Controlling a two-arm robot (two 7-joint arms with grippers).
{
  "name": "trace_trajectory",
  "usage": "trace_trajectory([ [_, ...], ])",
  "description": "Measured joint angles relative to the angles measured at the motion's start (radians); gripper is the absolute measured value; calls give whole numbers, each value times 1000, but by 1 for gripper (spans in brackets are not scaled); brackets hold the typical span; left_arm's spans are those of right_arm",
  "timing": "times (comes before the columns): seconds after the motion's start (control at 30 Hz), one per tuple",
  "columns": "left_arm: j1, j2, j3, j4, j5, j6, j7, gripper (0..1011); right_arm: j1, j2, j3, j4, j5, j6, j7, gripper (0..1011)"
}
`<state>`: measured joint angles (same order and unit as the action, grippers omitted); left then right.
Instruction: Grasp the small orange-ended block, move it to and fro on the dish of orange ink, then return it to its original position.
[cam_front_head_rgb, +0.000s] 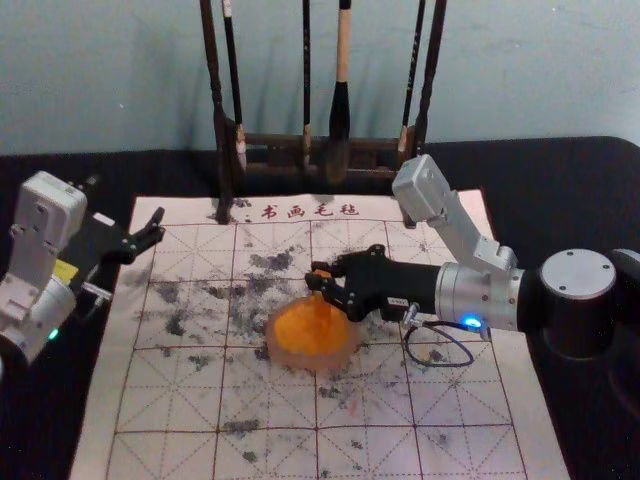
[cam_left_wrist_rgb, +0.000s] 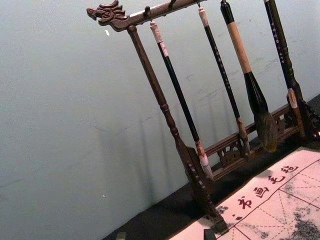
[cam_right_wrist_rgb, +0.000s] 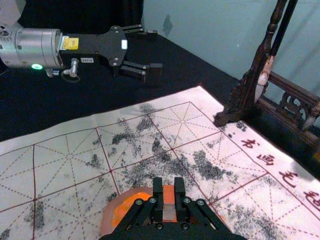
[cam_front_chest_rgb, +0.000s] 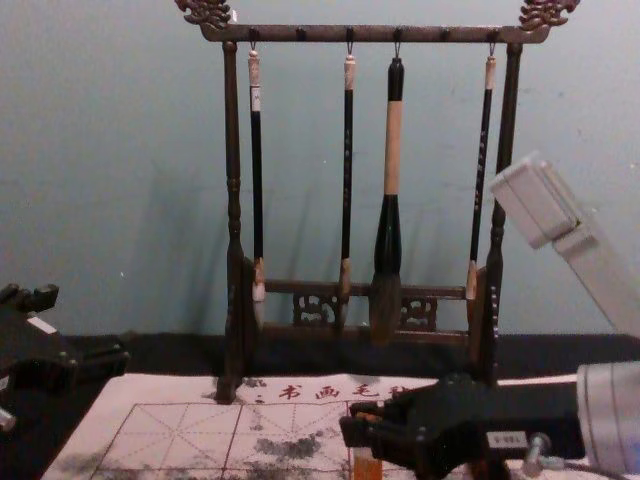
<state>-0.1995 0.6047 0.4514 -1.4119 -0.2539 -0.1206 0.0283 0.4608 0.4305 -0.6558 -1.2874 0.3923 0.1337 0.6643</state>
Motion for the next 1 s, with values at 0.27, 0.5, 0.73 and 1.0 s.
trace_trajectory([
  [0.27,0,0,0,0,0,0,0,1001,-15,21,1,-22,4,2,10,107],
  [0.5,0,0,0,0,0,0,0,1001,-28,34,2,-44,13,4,21,107],
  [0.73,0,0,0,0,0,0,0,1001,-31,32,-9,-52,18,5,27,107],
  [1.0,0,0,0,0,0,0,0,1001,-15,11,-29,-34,14,6,31,107],
])
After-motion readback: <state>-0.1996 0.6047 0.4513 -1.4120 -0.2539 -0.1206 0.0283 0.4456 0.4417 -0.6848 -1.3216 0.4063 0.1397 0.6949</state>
